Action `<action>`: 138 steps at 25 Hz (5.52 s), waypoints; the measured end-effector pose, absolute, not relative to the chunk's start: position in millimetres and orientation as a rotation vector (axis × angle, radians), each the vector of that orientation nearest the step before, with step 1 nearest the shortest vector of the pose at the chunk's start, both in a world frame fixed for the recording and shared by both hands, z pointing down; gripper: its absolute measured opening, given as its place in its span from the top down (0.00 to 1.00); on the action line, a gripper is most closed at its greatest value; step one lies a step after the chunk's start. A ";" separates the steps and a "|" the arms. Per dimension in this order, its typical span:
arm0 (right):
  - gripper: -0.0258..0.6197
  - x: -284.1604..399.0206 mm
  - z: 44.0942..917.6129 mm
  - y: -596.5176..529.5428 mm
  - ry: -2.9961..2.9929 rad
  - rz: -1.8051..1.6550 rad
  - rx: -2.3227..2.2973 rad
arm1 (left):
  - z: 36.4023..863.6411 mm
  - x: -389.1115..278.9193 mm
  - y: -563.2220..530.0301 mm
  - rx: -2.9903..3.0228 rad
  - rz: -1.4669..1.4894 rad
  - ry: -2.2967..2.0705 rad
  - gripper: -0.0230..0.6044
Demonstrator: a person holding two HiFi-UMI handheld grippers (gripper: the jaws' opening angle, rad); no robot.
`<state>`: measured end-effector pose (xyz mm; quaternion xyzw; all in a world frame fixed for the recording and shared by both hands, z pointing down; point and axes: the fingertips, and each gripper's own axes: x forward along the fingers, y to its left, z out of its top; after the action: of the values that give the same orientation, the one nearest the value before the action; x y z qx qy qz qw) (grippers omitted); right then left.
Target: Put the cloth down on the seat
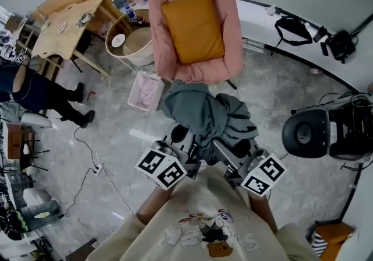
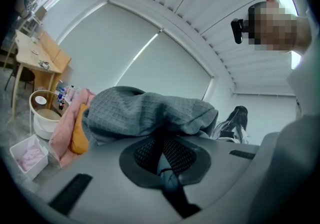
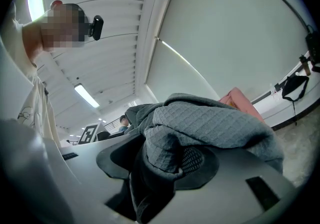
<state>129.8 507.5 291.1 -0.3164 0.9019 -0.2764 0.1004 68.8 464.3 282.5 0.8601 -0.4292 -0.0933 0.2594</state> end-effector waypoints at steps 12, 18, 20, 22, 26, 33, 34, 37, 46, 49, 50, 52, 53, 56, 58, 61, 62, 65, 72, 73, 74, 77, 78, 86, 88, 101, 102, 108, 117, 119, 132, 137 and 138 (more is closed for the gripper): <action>0.62 119.0 297.7 456.7 2.677 -0.868 -0.969 | 290.9 57.5 414.2 2.289 -0.270 -1.178 0.98; 0.62 91.3 296.3 393.9 2.683 -0.876 -0.973 | 290.7 30.1 351.4 2.277 -0.287 -1.164 0.98; 0.62 80.3 294.0 374.5 2.683 -0.879 -0.982 | 288.6 19.3 331.6 2.275 -0.288 -1.157 0.98; 0.62 70.5 290.8 354.9 2.682 -0.885 -0.994 | 285.6 9.9 311.8 2.279 -0.287 -1.143 0.98; 0.62 46.3 284.0 311.5 2.675 -0.903 -1.016 | 280.0 -13.0 268.0 2.281 -0.282 -1.122 0.98; 0.62 0.8 284.1 254.2 2.671 -0.915 -1.047 | 280.8 -56.4 210.0 2.287 -0.278 -1.085 0.98; 0.62 -5.5 282.1 244.5 2.671 -0.926 -1.052 | 279.3 -62.6 200.1 2.280 -0.275 -1.081 0.98; 0.62 -20.9 275.6 220.0 2.672 -0.955 -1.054 | 273.8 -78.1 175.7 2.269 -0.275 -1.069 0.98; 0.62 -63.6 292.3 192.2 2.703 -0.932 -1.049 | 291.8 -121.4 148.5 2.254 -0.293 -1.081 0.98; 0.62 -74.6 295.0 188.2 2.715 -0.943 -1.045 | 295.9 -133.0 145.0 2.240 -0.307 -1.083 0.98; 0.62 -77.0 295.3 187.0 2.719 -0.937 -1.044 | 296.5 -135.8 144.0 2.239 -0.313 -1.086 0.98; 0.62 -79.7 294.7 181.4 2.721 -0.925 -1.048 | 296.3 -138.6 138.4 2.237 -0.324 -1.089 0.98; 0.62 -80.1 294.4 178.5 2.720 -0.925 -1.051 | 296.1 -138.7 135.3 2.234 -0.325 -1.089 0.98; 0.62 -79.8 294.5 171.3 2.715 -0.942 -1.048 | 296.8 -138.2 128.2 2.222 -0.322 -1.090 0.98; 0.62 -80.2 294.2 162.8 2.720 -0.940 -1.039 | 296.4 -139.0 120.1 2.220 -0.324 -1.097 0.98; 0.62 -77.5 297.2 148.3 2.716 -0.944 -1.027 | 299.2 -136.4 105.9 2.217 -0.318 -1.107 0.98; 0.62 -75.9 299.6 142.5 2.711 -0.953 -1.021 | 301.4 -134.8 100.3 2.214 -0.310 -1.111 0.98; 0.62 -69.0 306.7 120.0 2.694 -0.980 -1.003 | 308.4 -128.2 78.1 2.200 -0.284 -1.128 0.98; 0.62 -39.3 310.8 37.8 2.681 -0.999 -0.957 | 311.1 -99.6 -3.1 2.202 -0.250 -1.166 0.98; 0.62 -33.7 311.9 25.3 2.680 -1.009 -0.951 | 312.4 -94.2 -15.3 2.194 -0.243 -1.176 0.98; 0.62 -27.6 312.7 12.6 2.681 -1.017 -0.946 | 313.3 -88.4 -27.6 2.187 -0.238 -1.184 0.98; 0.62 -8.1 313.4 -26.3 2.695 -1.015 -0.932 | 314.6 -69.5 -65.8 2.181 -0.236 -1.195 0.98; 0.62 -2.3 313.8 -39.4 2.700 -1.010 -0.928 | 314.9 -63.8 -78.7 2.182 -0.237 -1.197 0.98; 0.62 38.7 323.5 -122.8 2.713 -1.037 -0.903 | 324.1 -23.1 -161.0 2.167 -0.215 -1.240 0.98; 0.62 45.4 326.9 -141.4 2.729 -1.038 -0.897 | 328.7 -16.7 -179.1 2.153 -0.215 -1.251 0.98; 0.63 73.8 353.0 -234.0 2.778 -1.034 -0.855 | 357.9 9.3 -266.9 2.097 -0.167 -1.328 0.98; 0.63 76.1 356.8 -241.8 2.786 -1.030 -0.856 | 362.3 11.3 -274.3 2.093 -0.164 -1.337 0.98; 0.63 85.9 382.9 -281.2 2.823 -1.021 -0.869 | 391.9 20.3 -311.6 2.049 -0.161 -1.369 0.98; 0.64 90.8 431.5 -332.1 2.873 -1.037 -0.880 | 444.2 24.5 -359.5 1.984 -0.153 -1.382 0.98; 0.64 90.4 442.1 -343.2 2.873 -1.046 -0.869 | 454.7 23.8 -370.0 1.977 -0.136 -1.393 0.98; 0.65 104.6 504.1 -395.1 2.920 -1.097 -0.892 | 522.5 38.0 -409.5 1.883 -0.127 -1.418 0.98; 0.65 108.9 524.5 -415.6 2.893 -1.144 -0.947 | 540.1 40.9 -420.0 1.856 -0.099 -1.405 0.98; 0.65 109.5 529.5 -420.1 2.887 -1.151 -0.966 | 542.9 40.4 -420.8 1.856 -0.084 -1.410 0.98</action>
<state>109.5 -420.1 529.5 -0.2963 0.8856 -0.3532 -0.0567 40.4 -420.8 542.9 0.7315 -0.5557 -0.0330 0.3938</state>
